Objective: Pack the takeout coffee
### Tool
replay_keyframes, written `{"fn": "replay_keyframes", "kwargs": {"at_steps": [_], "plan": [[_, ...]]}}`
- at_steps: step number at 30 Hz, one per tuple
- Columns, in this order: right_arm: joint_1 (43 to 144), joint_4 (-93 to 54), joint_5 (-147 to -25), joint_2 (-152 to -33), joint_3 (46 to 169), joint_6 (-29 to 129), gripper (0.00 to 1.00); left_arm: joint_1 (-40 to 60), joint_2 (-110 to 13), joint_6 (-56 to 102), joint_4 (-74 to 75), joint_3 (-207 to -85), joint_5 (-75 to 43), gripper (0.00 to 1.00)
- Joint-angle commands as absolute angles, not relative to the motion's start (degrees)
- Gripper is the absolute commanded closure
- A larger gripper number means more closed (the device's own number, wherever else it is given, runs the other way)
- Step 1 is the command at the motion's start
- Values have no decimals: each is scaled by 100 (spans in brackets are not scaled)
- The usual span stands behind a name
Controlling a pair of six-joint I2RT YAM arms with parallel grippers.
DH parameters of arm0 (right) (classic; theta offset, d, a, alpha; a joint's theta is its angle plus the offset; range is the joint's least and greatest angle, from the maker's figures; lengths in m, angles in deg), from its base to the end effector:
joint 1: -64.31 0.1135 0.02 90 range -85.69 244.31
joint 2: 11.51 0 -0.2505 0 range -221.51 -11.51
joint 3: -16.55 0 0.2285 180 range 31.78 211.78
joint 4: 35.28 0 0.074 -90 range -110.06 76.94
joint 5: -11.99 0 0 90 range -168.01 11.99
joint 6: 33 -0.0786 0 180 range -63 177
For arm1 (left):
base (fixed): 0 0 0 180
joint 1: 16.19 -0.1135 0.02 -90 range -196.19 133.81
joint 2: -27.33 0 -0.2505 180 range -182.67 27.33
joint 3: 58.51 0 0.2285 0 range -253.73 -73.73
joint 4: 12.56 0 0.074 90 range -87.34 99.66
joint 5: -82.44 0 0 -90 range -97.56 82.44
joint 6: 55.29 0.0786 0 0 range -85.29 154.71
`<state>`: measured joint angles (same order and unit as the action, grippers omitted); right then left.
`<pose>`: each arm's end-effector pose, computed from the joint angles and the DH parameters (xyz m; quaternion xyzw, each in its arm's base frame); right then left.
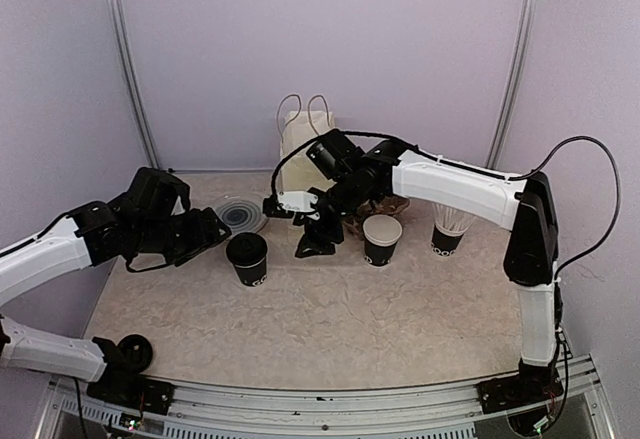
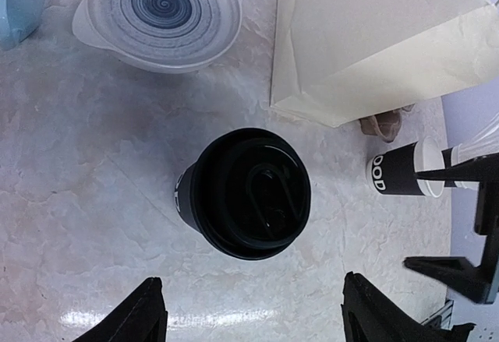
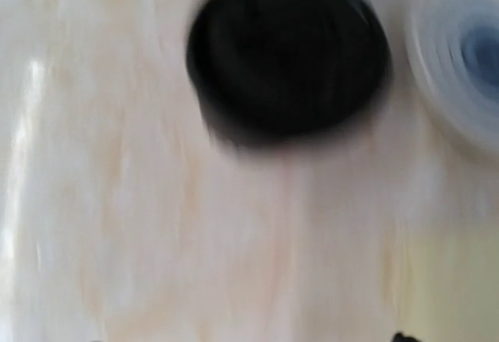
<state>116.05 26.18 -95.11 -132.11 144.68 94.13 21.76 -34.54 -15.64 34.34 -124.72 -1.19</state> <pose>0.2678 0.3770 0.2385 -0.6912 0.6392 0.1791 0.2857 0.1960 -0.1418 0.2488 -0.1209 0.9063 -0.2433 0.3236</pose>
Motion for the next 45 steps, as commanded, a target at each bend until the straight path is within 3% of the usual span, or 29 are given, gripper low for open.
{"fn": "replay_keyframes", "kwargs": {"at_steps": [1, 8, 13, 16, 19, 22, 24, 25, 45], "plan": [[10990, 2969, -9432, -12399, 13411, 9567, 26, 2136, -3760, -1415, 3514, -12604, -35, 25], [10130, 3007, -9064, -11753, 12514, 9409, 34, 2133, -4176, -1374, 3861, -12837, 147, 27], [9884, 2925, -8900, -11673, 12281, 9385, 35, 2107, -4299, -1489, 4301, -12889, 180, 27], [9858, 2896, -8888, -11759, 12180, 9411, 41, 2094, -4398, -1588, 4661, -12862, 237, 27], [9848, 2953, -8926, -11903, 12126, 9432, 56, 2058, -4413, -1641, 4909, -12770, 231, 27], [9849, 3018, -9028, -11956, 12117, 9457, 76, 2037, -4368, -1651, 5000, -12716, 208, 27], [9851, 3057, -9048, -11925, 12121, 9498, 96, 2037, -4304, -1667, 4987, -12672, 211, 27], [9853, 3088, -9067, -11906, 12143, 9492, 100, 2037, -4276, -1675, 4972, -12640, 211, 27], [10978, 3246, -10259, -10367, 11006, 9611, 100, 2019, -3786, -2268, 5230, -11770, 279, 27]]}}
